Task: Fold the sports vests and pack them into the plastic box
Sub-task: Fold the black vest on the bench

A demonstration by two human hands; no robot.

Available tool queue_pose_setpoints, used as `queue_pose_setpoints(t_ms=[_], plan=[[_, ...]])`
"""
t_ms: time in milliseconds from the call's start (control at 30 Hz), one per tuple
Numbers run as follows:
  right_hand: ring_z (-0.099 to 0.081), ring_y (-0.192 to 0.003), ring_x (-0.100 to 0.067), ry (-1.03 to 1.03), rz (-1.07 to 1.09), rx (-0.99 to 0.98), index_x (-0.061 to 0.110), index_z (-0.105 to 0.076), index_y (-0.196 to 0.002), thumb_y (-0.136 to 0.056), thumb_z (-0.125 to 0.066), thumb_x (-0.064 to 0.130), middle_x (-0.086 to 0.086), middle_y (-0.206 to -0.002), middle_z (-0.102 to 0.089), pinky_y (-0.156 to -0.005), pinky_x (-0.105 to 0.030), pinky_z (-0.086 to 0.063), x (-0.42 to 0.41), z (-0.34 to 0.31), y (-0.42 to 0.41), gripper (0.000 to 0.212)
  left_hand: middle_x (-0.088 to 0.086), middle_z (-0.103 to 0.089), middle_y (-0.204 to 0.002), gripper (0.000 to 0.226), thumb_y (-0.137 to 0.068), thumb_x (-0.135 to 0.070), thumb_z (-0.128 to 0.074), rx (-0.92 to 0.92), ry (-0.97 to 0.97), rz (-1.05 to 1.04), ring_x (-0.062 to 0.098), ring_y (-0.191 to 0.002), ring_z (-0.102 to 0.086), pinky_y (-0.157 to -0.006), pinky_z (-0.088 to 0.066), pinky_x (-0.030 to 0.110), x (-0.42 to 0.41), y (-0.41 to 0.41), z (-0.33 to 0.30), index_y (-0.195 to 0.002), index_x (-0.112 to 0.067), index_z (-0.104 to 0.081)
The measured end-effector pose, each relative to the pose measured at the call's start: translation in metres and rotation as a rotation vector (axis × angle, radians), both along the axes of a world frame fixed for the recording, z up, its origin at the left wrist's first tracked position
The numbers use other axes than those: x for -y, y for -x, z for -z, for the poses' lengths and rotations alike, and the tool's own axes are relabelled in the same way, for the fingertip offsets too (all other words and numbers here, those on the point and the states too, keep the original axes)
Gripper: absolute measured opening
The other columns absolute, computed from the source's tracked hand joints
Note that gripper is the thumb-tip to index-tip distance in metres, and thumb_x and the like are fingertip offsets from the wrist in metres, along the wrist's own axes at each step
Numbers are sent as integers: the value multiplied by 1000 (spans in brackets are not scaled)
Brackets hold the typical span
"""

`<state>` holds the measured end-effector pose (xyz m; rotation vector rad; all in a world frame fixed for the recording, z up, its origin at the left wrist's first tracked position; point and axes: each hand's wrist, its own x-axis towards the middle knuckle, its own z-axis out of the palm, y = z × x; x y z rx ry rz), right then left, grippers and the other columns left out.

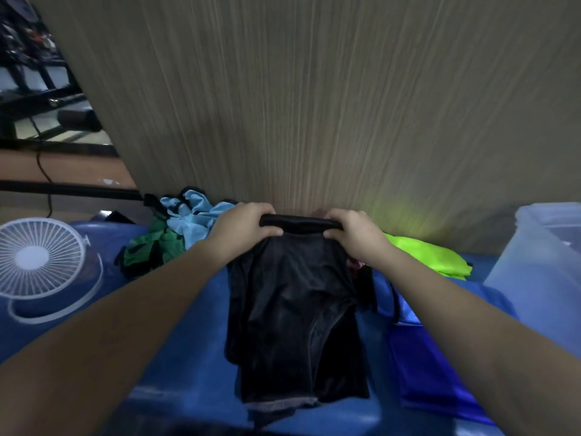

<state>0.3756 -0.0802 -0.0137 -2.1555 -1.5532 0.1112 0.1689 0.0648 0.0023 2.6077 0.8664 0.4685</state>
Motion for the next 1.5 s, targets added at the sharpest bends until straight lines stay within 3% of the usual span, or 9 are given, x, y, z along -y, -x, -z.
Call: queue_pose_setpoints(t_ms=[167,500,667,833,967,1167,1300,1400,1500], plan=[[-61,-106,-35,27,-7,79,24,-72,-107,-90,-68,28,-7,-105,-74,-87,-38,-49,-2,-4,-7,17,-11,-69,-91,20,-86,-41,-74,26,35,15,9,-89,-64,-77,-50,33,-1,1,1,-100,-29,-65],[-68,-89,-31,-135,-137,222,23,-66,-105,-76,-67,11,-1,-98,-73,-69,-40,-54,87,-9,39,31,-10,-58,-92,17,-81,-22,-73,233,-281,147,14,-85,-58,-71,-42,29,78,63,10,-92,-23,-61],[-68,-93,-21,-111,-276,328,24,-59,-104,-68,-59,17,6,-104,-68,-68,-35,-57,132,2,60,37,-8,-58,-98,17,-77,-27,-59,127,-427,256,17,-87,-58,-73,-42,31,120,94,29,-94,-25,-59],[-70,-89,-21,-43,-332,436,20,-62,-103,-57,-71,10,4,-108,-69,-60,-30,-56,160,10,81,48,-13,-54,-101,35,-70,-27,-77,5,-417,277,11,-86,-56,-70,-39,25,147,116,46,-97,-32,-56],[-69,-89,-21,12,-354,432,20,-61,-103,-55,-73,8,5,-108,-67,-60,-31,-56,175,16,91,51,-13,-53,-100,37,-69,-25,-78,2,-409,296,10,-84,-55,-68,-40,24,165,129,52,-99,-32,-57],[-64,-105,-19,181,-412,388,24,-57,-116,-65,-67,15,5,-125,-58,-76,-31,-56,193,30,101,53,-15,-51,-100,27,-77,-41,-74,-29,-386,320,7,-83,-52,-69,-43,22,183,142,63,-99,-34,-60],[-40,-136,-10,322,-441,242,26,-45,-141,-85,-58,36,10,-156,-30,-105,-19,-35,205,36,102,58,-20,-53,-101,39,-97,-65,-44,-2,-272,304,2,-88,-53,-74,-46,23,186,149,69,-100,-37,-70],[-53,-124,-13,216,-389,199,27,-57,-130,-91,-48,50,9,-142,-47,-105,-27,-43,199,33,101,46,-19,-56,-95,43,-102,-58,-37,77,-284,291,2,-84,-53,-74,-46,28,180,144,69,-93,-35,-72],[-58,-115,-16,-23,-307,208,22,-62,-121,-99,-43,45,7,-126,-58,-100,-33,-47,179,31,101,37,-18,-56,-100,28,-102,-42,-45,168,-331,205,7,-90,-53,-79,-44,30,174,125,62,-97,-29,-70]])
